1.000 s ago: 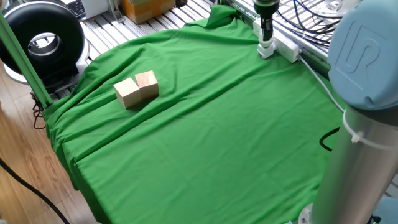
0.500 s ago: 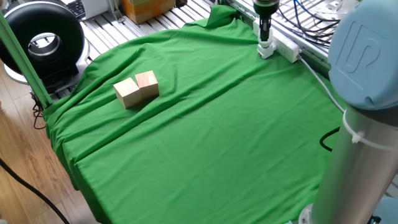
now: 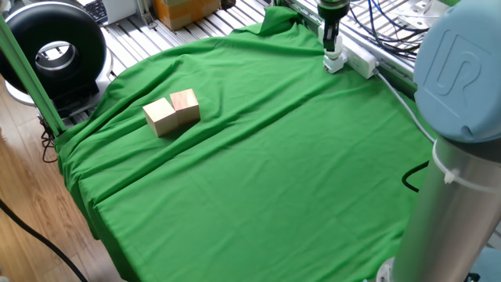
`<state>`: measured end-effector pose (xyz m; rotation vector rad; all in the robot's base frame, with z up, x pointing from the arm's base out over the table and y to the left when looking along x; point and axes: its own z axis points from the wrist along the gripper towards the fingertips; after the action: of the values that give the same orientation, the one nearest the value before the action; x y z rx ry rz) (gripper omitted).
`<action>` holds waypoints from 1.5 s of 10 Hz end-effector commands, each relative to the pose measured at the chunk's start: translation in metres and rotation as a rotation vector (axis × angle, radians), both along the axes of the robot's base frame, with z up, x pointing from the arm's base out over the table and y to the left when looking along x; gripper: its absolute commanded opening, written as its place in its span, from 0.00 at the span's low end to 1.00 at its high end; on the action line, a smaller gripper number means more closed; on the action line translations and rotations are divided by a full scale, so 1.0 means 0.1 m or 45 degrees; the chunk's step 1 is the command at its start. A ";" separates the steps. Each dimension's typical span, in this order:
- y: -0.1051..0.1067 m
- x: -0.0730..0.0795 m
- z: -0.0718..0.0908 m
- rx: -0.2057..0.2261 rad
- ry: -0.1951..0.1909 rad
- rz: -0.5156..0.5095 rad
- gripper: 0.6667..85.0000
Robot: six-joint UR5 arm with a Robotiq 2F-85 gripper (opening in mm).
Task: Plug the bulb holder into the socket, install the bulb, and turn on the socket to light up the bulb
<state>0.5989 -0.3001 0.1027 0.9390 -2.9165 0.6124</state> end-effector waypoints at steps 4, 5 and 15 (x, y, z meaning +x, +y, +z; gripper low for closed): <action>0.07 0.09 -0.01 0.075 0.034 0.183 1.00; 0.11 0.10 -0.01 0.084 0.049 0.229 1.00; 0.57 -0.12 -0.06 0.155 0.439 1.175 0.88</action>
<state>0.5898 -0.2429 0.0962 1.9884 -2.2954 0.2534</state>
